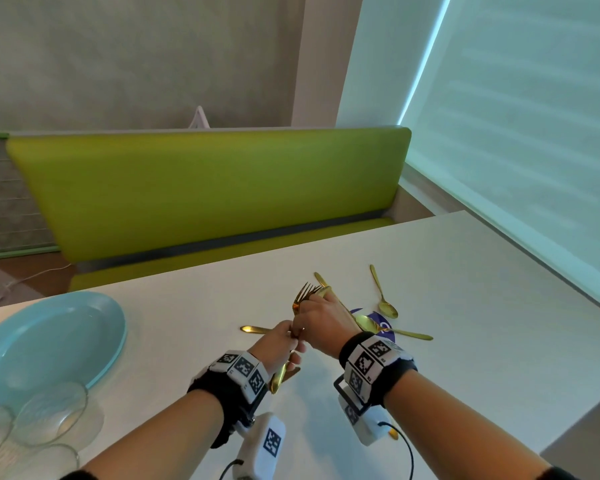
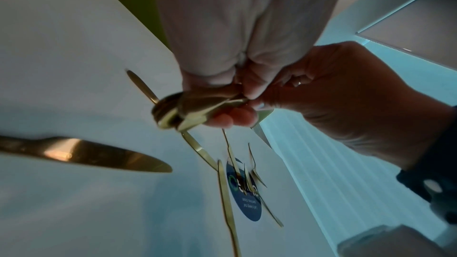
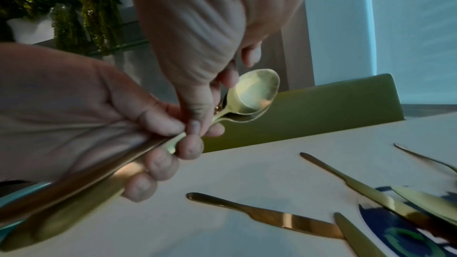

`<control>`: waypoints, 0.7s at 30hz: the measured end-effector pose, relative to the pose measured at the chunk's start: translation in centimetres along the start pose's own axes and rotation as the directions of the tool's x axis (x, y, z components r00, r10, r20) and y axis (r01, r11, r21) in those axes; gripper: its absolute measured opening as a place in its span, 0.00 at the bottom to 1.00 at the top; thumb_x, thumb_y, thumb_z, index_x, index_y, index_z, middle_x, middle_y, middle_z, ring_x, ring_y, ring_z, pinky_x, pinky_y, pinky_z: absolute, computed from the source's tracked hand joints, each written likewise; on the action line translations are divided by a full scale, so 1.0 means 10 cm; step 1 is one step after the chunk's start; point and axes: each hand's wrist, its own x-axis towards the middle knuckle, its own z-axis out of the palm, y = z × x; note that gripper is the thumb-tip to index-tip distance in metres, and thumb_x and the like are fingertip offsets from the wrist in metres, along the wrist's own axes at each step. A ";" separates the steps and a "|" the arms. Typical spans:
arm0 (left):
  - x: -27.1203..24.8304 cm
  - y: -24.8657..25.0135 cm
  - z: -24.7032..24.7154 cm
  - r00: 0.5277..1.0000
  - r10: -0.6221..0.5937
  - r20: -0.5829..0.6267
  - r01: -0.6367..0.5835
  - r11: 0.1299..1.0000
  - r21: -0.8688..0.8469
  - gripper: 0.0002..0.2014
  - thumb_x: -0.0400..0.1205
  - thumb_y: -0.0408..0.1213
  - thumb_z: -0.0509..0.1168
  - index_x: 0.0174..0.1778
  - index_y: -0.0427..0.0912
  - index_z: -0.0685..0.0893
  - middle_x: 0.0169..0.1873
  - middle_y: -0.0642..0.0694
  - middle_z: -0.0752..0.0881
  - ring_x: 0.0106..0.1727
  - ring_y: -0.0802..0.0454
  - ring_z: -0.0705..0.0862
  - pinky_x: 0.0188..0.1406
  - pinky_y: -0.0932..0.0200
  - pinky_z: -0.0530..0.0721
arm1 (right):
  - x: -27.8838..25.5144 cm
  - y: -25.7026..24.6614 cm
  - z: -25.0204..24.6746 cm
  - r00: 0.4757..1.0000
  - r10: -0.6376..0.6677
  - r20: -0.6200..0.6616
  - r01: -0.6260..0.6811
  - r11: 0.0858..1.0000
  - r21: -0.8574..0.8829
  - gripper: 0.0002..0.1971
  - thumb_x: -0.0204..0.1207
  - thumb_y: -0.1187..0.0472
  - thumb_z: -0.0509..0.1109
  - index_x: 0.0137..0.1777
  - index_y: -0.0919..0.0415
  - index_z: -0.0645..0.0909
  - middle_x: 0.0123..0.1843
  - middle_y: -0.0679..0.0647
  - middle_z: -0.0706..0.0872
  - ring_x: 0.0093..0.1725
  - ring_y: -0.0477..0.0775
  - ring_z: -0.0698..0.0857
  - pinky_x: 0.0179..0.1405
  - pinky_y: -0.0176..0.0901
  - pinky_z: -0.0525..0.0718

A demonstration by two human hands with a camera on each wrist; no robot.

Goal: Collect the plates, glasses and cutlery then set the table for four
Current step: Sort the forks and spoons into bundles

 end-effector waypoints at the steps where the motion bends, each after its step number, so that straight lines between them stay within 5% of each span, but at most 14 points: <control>1: 0.04 0.01 0.03 1.000 0.000 -0.001 0.000 1.000 0.004 0.12 0.84 0.24 0.47 0.48 0.41 0.73 0.36 0.45 0.77 0.30 0.54 0.73 0.28 0.63 0.70 | 0.00 0.04 0.05 0.999 0.037 -0.009 -0.037 0.999 0.020 0.14 0.40 0.49 0.88 0.19 0.43 0.83 0.21 0.40 0.79 0.26 0.43 0.81 0.28 0.35 0.81; 4: 0.20 0.04 0.13 0.999 0.013 -0.035 -0.012 0.999 0.033 0.09 0.86 0.29 0.48 0.54 0.41 0.73 0.36 0.46 0.78 0.31 0.55 0.73 0.31 0.64 0.72 | -0.03 0.16 0.09 0.986 0.163 -0.043 -0.155 0.976 0.152 0.12 0.43 0.47 0.86 0.24 0.42 0.85 0.25 0.40 0.82 0.29 0.42 0.83 0.33 0.34 0.79; 7: 0.34 0.04 0.23 0.997 0.023 -0.067 -0.017 0.996 0.087 0.09 0.87 0.31 0.49 0.56 0.41 0.74 0.36 0.48 0.79 0.32 0.55 0.75 0.32 0.64 0.73 | -0.09 0.31 0.19 0.962 0.264 0.068 -0.273 0.920 0.282 0.09 0.72 0.53 0.72 0.51 0.49 0.87 0.49 0.47 0.88 0.54 0.48 0.83 0.59 0.42 0.72; 9: 0.43 0.04 0.29 0.997 0.012 -0.079 -0.002 0.993 0.118 0.10 0.86 0.31 0.50 0.57 0.41 0.74 0.36 0.48 0.79 0.32 0.55 0.75 0.31 0.65 0.74 | -0.14 0.44 0.29 0.932 0.335 0.137 -0.362 0.869 0.336 0.11 0.78 0.54 0.67 0.58 0.51 0.84 0.55 0.49 0.86 0.59 0.49 0.81 0.64 0.42 0.68; 16: 0.68 0.10 0.43 0.990 -0.042 -0.135 0.061 0.989 0.135 0.09 0.86 0.29 0.49 0.54 0.40 0.73 0.34 0.47 0.79 0.32 0.55 0.75 0.31 0.65 0.75 | -0.35 1.02 0.54 0.748 0.565 0.348 -0.660 0.689 0.300 0.12 0.78 0.55 0.67 0.59 0.53 0.82 0.58 0.53 0.86 0.57 0.55 0.85 0.57 0.45 0.83; 21: 0.81 0.10 0.47 0.983 -0.087 -0.159 0.104 0.990 0.098 0.09 0.85 0.27 0.49 0.55 0.37 0.73 0.35 0.47 0.78 0.33 0.54 0.76 0.32 0.63 0.76 | -0.60 1.34 0.74 0.615 0.654 0.440 -0.763 0.634 0.126 0.13 0.82 0.61 0.60 0.64 0.56 0.79 0.59 0.55 0.85 0.58 0.55 0.85 0.54 0.43 0.83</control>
